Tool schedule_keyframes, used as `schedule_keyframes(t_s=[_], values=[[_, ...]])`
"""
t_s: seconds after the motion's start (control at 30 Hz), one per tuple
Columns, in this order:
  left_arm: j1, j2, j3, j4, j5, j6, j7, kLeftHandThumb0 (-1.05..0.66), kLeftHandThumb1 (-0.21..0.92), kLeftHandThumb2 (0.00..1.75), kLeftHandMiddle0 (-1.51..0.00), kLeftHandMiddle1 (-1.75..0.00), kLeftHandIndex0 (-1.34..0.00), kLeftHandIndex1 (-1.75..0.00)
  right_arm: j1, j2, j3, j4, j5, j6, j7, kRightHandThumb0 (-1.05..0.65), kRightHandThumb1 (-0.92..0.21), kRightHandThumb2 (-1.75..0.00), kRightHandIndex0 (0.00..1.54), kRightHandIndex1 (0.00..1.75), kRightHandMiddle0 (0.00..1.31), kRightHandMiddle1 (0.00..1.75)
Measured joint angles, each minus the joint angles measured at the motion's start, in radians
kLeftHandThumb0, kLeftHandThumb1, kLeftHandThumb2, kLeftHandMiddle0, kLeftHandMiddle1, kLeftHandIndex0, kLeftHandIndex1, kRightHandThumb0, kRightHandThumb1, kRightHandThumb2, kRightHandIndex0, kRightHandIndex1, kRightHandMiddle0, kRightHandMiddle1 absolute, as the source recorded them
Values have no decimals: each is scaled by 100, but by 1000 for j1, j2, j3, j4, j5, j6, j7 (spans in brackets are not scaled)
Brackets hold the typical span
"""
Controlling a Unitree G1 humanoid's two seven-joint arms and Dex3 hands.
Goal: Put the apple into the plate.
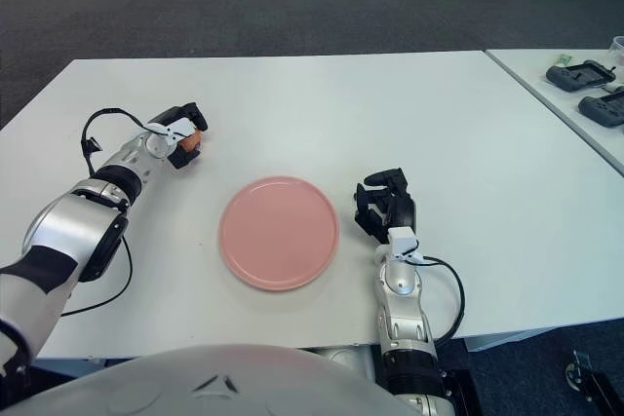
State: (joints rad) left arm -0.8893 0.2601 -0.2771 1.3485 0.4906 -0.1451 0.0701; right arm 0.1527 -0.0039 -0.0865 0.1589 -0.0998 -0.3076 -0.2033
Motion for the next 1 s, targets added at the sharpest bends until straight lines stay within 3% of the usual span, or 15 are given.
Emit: schedule_keyframes(t_s=[0.33,1.0], values=[[0,11,23,-1,-20,-28,-26,0,3,162,-87,-165,-60,-175,-5,-1,-2,10,1,-9,0,-37,-76,-75,61,122,29,175],[-1,21,77,-22,-90,-168,-99,0,7,156,-84,-162,-57,-175,-10,-3,-3,10,0,-4,-1,-37,-77,-73,59,119,28,175]])
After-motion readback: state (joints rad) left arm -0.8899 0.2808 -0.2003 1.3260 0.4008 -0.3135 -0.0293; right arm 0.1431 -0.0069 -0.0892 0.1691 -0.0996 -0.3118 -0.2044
